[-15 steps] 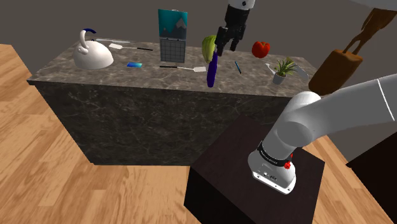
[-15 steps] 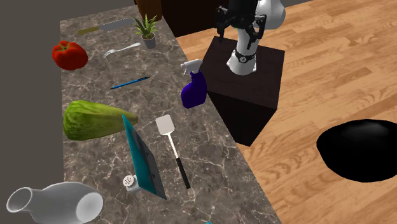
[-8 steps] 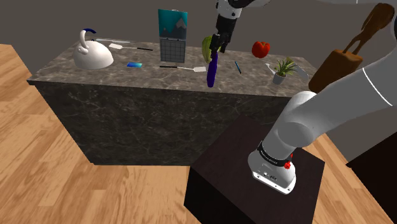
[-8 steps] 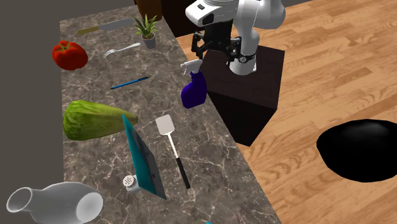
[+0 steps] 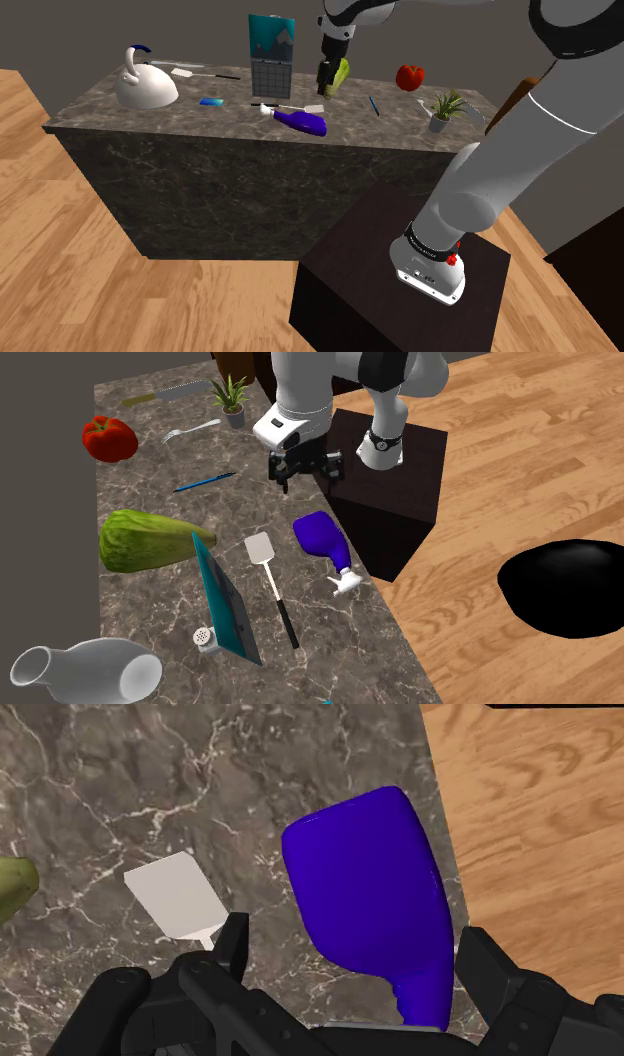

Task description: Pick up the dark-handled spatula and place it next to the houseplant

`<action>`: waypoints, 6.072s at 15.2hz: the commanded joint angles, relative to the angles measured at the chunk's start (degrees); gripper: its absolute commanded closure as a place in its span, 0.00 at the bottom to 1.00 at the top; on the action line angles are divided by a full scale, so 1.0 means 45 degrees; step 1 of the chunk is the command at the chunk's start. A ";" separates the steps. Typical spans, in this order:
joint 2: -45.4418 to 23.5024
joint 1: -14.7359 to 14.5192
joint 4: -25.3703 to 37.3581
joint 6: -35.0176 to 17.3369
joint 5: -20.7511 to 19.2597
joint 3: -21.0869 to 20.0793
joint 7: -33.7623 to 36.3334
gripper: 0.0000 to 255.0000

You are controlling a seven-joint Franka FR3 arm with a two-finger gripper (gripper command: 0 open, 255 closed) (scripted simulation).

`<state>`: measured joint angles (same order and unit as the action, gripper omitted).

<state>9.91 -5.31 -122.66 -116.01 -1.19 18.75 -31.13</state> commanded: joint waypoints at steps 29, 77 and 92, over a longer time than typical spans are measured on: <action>-0.9001 0.1004 0.7068 -0.1311 0.3236 -0.0558 -0.6895 0.00; -0.8100 0.1265 1.2097 0.4535 0.2720 -0.0263 -0.6202 1.00; -0.3990 0.1166 0.7526 0.3982 0.1637 0.0285 -0.6995 1.00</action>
<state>-9.86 -0.34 -86.29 -97.38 6.65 19.65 -61.76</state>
